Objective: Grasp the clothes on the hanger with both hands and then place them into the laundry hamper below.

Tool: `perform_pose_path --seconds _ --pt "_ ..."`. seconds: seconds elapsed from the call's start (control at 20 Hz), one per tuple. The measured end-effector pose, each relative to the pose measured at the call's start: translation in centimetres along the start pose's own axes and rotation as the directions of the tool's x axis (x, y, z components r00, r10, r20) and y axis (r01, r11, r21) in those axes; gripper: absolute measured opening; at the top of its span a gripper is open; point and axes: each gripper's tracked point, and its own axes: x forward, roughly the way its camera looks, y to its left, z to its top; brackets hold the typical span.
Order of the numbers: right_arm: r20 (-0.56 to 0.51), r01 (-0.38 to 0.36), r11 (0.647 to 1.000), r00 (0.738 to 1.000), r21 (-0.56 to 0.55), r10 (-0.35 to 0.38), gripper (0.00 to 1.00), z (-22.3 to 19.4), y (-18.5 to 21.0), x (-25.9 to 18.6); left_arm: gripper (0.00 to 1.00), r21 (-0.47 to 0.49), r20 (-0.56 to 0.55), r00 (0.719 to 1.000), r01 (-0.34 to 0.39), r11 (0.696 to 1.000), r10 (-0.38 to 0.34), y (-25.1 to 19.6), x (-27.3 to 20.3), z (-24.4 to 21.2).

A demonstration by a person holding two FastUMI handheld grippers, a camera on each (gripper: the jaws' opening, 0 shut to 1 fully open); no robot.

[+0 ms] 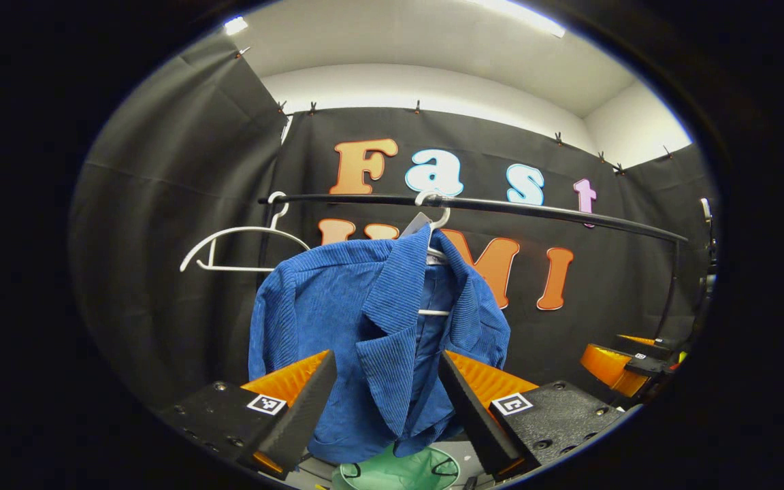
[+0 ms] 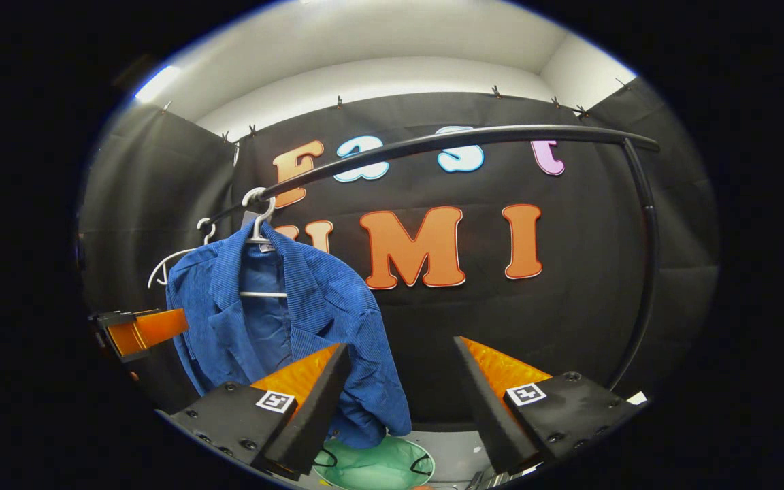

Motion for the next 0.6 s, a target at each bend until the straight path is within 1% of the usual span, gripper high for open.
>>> perform_pose_path --seconds 0.05,0.1,0.2,0.25,0.3,0.35,0.4,0.45,0.5,0.55,0.6 --pt "-0.003 0.007 1.0 1.0 0.002 -0.007 0.98 -0.2 0.6 0.0 0.95 0.0 -0.002 1.0 0.013 1.0 -0.013 0.1 0.3 -0.2" --pt "-0.006 0.014 1.0 1.0 0.009 -0.014 0.98 -0.5 1.1 0.2 0.92 0.001 -0.006 0.999 0.031 1.0 -0.031 0.3 0.7 -0.5" --pt "-0.012 0.016 1.0 1.0 0.024 -0.015 0.98 -1.1 2.2 0.5 0.92 0.004 -0.022 0.997 0.076 0.997 -0.076 0.2 1.5 -1.3" --pt "-0.016 0.021 0.999 1.0 0.028 -0.021 0.98 -1.4 2.7 0.7 0.95 0.004 -0.025 0.996 0.087 0.996 -0.087 0.4 1.8 -1.5" --pt "-0.017 0.026 0.999 1.0 0.03 -0.026 0.98 -1.6 3.0 0.7 0.92 0.002 -0.028 0.995 0.095 0.995 -0.095 0.7 2.2 -1.7" --pt "-0.015 0.029 0.999 0.999 0.028 -0.029 0.98 -1.7 3.4 0.9 0.92 0.001 -0.033 0.994 0.103 0.995 -0.103 0.9 2.6 -1.9" --pt "-0.014 0.031 0.999 0.999 0.024 -0.031 0.98 -1.9 3.9 1.2 0.95 0.002 -0.038 0.993 0.108 0.994 -0.108 1.1 2.9 -2.2" --pt "-0.019 0.032 0.999 0.999 0.019 -0.032 0.98 -2.2 4.3 1.4 0.92 0.004 -0.043 0.993 0.11 0.994 -0.11 1.3 3.3 -2.4" --pt "-0.027 0.03 0.999 0.999 0.016 -0.03 1.0 -2.5 4.6 1.7 0.92 0.005 -0.05 0.993 0.11 0.994 -0.11 1.6 3.8 -2.8" --pt "-0.035 0.026 1.0 0.999 0.016 -0.025 0.98 -2.8 5.0 2.0 0.92 0.003 -0.057 0.992 0.111 0.994 -0.11 1.6 4.2 -3.1" --pt "-0.042 0.018 1.0 0.999 0.019 -0.018 0.98 -3.0 5.4 2.2 0.92 -0.002 -0.063 0.992 0.112 0.994 -0.112 1.6 4.7 -3.5"
